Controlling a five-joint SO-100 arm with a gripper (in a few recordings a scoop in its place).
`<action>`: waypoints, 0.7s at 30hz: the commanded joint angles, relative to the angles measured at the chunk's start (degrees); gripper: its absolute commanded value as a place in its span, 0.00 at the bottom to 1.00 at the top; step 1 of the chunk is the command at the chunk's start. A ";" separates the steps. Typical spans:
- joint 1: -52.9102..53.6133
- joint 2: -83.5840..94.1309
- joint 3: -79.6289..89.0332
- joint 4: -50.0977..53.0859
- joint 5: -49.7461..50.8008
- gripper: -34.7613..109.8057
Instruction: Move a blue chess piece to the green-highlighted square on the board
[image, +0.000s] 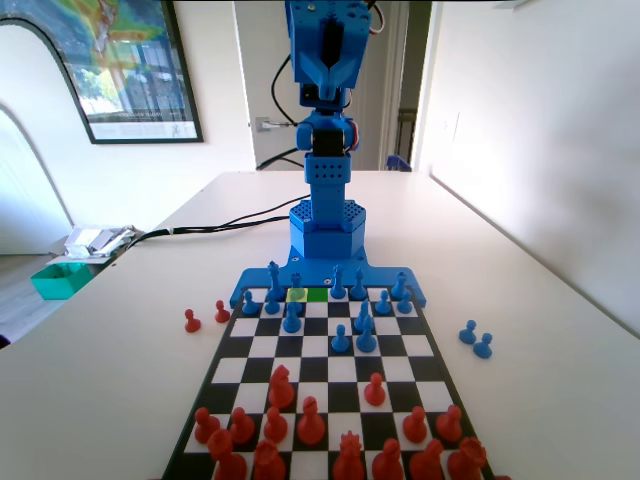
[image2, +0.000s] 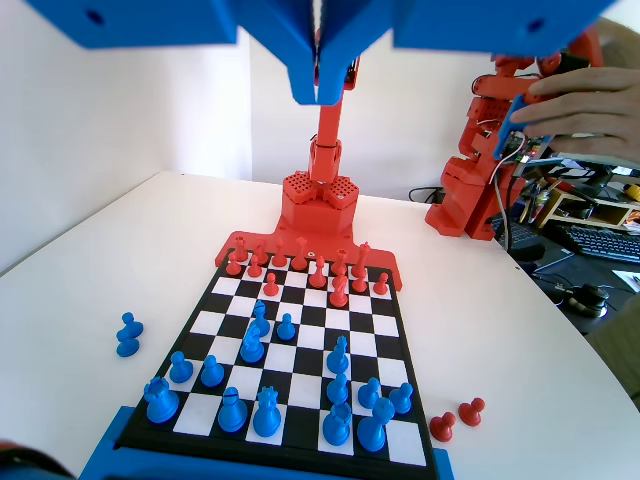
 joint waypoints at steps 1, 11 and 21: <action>-0.18 0.18 0.18 -0.88 -0.35 0.25; -0.09 0.18 0.18 -0.97 -0.44 0.31; -0.79 0.09 0.00 -0.79 -0.44 0.28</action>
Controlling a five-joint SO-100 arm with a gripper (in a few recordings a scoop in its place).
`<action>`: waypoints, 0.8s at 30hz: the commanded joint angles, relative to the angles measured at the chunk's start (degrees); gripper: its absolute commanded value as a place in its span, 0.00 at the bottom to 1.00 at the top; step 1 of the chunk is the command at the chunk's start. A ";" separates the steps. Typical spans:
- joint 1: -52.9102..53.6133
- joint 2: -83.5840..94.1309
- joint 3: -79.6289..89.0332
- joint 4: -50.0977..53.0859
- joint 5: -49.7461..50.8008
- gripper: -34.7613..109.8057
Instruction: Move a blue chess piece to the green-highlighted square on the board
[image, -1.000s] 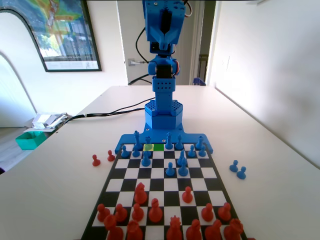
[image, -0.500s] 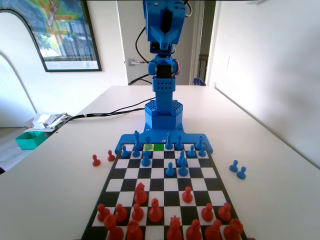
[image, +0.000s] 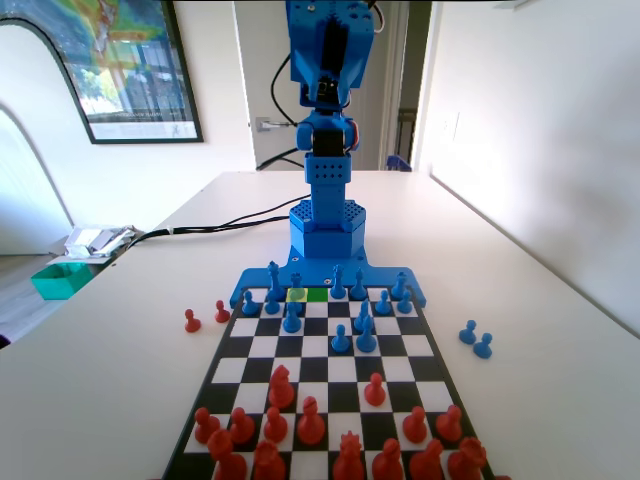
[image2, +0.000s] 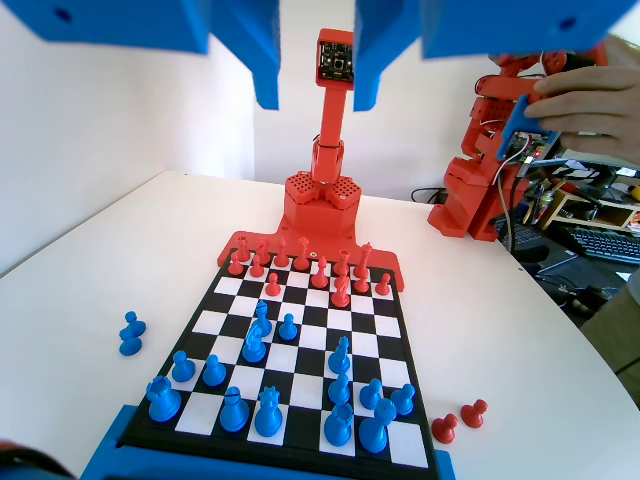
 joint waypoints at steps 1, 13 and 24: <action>-0.26 0.00 0.00 -0.79 -0.35 0.27; -3.60 -13.80 -12.66 4.66 0.70 0.25; -2.99 -24.79 -18.54 8.17 -29.62 0.25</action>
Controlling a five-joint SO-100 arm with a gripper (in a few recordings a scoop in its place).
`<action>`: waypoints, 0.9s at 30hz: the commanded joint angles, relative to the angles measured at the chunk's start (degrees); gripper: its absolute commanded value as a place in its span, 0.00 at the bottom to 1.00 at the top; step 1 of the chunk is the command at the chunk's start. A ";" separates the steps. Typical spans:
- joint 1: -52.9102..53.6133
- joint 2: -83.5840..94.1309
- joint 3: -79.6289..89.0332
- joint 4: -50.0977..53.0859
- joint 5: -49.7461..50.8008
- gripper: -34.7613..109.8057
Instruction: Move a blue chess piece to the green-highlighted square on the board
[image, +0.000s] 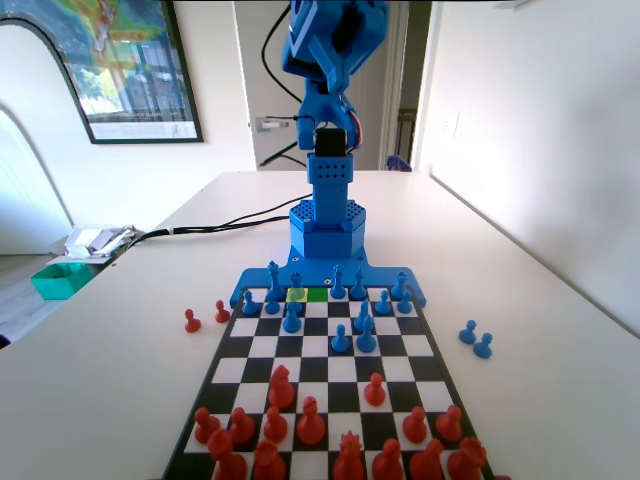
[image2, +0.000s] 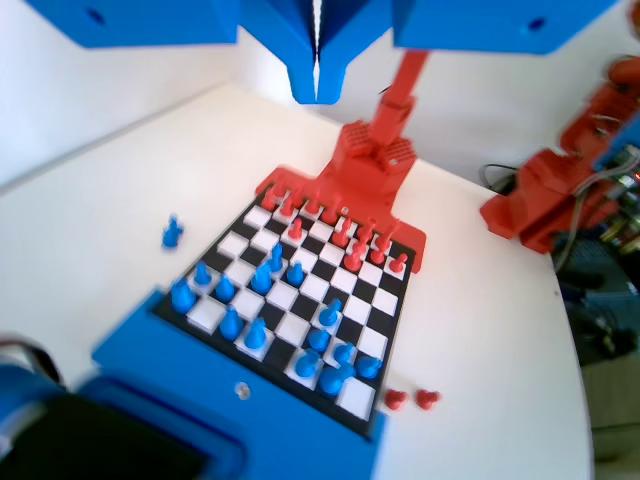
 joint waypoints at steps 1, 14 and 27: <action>0.26 -2.46 -3.43 -0.70 -11.07 0.25; 5.89 -4.92 0.70 -4.66 -39.20 0.25; 8.09 -5.71 7.91 -6.77 -57.66 0.25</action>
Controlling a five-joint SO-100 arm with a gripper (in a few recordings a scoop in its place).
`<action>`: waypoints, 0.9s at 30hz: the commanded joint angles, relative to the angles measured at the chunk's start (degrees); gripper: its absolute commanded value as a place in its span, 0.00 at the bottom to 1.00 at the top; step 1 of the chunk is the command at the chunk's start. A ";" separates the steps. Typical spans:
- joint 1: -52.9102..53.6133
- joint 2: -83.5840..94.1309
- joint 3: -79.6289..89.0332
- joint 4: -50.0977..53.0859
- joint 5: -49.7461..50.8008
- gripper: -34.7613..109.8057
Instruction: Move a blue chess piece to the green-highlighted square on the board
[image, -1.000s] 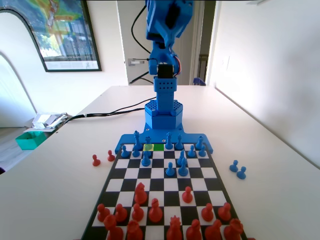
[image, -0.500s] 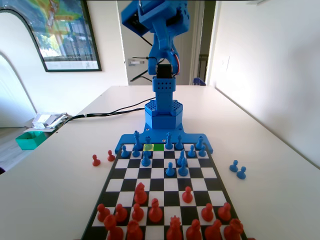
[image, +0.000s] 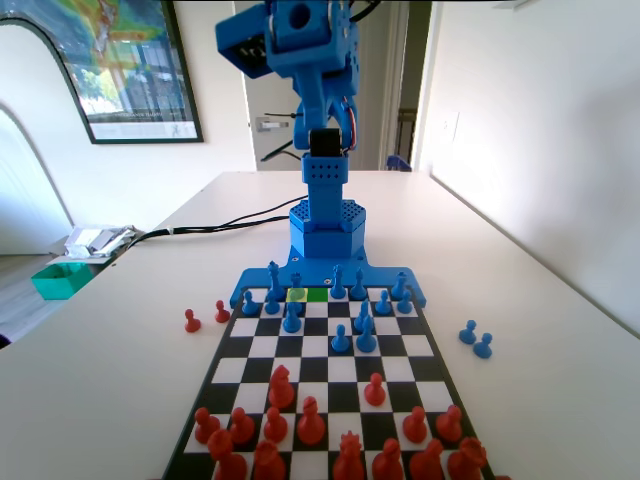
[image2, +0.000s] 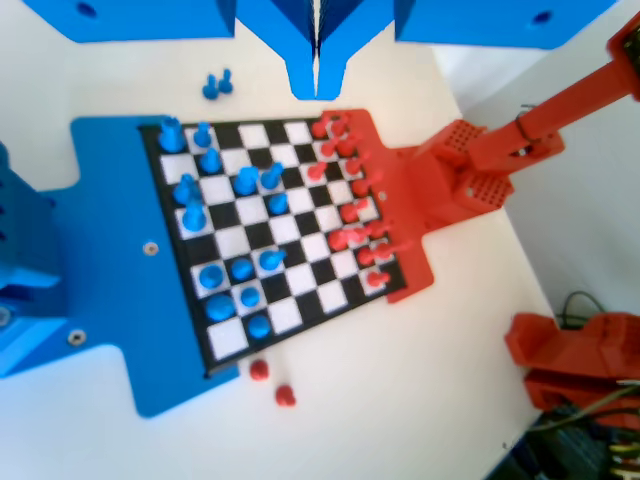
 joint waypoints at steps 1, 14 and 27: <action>0.18 0.18 0.79 0.09 -11.51 0.25; 4.22 -1.93 6.06 -0.70 -26.63 0.25; 10.02 -2.29 18.19 -10.55 -32.96 0.26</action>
